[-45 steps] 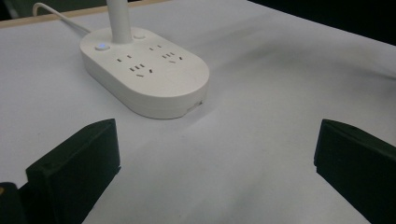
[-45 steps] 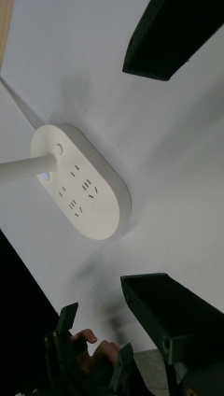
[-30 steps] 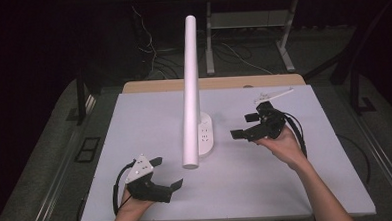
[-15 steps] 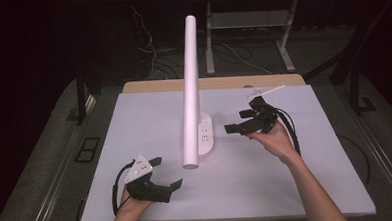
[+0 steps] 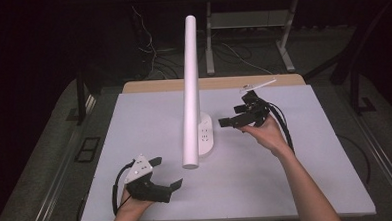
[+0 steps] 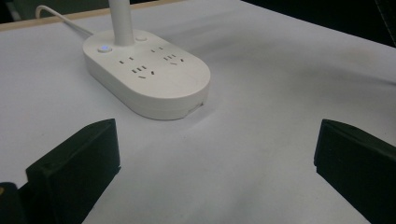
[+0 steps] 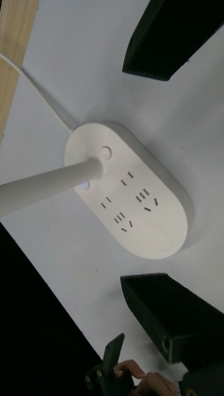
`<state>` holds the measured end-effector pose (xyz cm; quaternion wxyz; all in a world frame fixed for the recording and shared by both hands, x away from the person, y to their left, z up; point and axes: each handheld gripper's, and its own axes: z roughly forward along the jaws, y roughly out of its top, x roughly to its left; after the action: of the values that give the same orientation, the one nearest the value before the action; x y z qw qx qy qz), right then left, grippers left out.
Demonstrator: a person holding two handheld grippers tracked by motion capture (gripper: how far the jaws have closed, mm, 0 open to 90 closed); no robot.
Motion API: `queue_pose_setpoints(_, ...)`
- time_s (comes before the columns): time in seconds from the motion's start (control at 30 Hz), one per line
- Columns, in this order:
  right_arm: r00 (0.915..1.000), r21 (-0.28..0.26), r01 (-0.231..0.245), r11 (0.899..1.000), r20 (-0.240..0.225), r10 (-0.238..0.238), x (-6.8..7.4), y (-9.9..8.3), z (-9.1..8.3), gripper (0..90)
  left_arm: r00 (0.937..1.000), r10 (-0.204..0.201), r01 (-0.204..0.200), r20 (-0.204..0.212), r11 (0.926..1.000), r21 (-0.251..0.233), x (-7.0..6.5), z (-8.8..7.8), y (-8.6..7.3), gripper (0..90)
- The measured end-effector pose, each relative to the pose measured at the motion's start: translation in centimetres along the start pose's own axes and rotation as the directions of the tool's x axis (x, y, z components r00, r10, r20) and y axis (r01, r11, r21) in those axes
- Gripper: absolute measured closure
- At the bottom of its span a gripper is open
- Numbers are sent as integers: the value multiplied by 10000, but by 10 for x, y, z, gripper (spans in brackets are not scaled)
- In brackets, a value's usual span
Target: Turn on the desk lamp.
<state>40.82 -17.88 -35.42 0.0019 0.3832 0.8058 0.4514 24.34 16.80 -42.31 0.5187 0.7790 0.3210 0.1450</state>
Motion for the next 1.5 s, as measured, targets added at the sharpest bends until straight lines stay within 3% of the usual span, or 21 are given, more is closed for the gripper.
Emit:
queue_pose_setpoints(0.5, 9989, 13, -406, 9992, 255, 405, -10, 13, 21, 3, 10000, -12, 12, 26, 10000, -57, 0, -1, 0, 0)
queue_pose_setpoints(0.6, 9990, -161, -409, 9990, 169, 412, -12, 14, 23, 135, 10000, 17, -17, 25, 10000, -62, 0, -1, 0, 0)
queue_pose_setpoints(0.7, 9988, -180, -420, 9990, 262, 424, -13, 15, 25, 160, 10000, 6, -6, 36, 10000, -63, 0, -1, 0, 0)
queue_pose_setpoints(0.87, 9980, -83, -477, 9988, 417, 480, -17, 18, 30, 347, 10000, 25, -25, 39, 10000, -68, 0, -1, 1, 0)
queue_pose_setpoints(0.93, 9980, -116, -428, 9990, 453, 432, -17, 18, 31, 367, 10000, 8, -7, 44, 10000, -66, 0, -1, 1, 0)
queue_pose_setpoints(1.17, 9980, -247, -293, 9993, 545, 307, -20, 23, 41, 602, 10000, -1, 1, -3, 9999, -136, 1, -2, 1, 0)
queue_pose_setpoints(1.33, 9986, -253, -342, 9991, 382, 352, -21, 24, 49, 765, 10000, 4, -4, -41, 9999, -151, 1, -3, 1, 0)
queue_pose_setpoints(1.5, 9990, -35, -377, 9993, 259, 378, -22, 21, 61, 868, 10000, 7, -7, -19, 9999, -137, 1, -3, 1, 0)
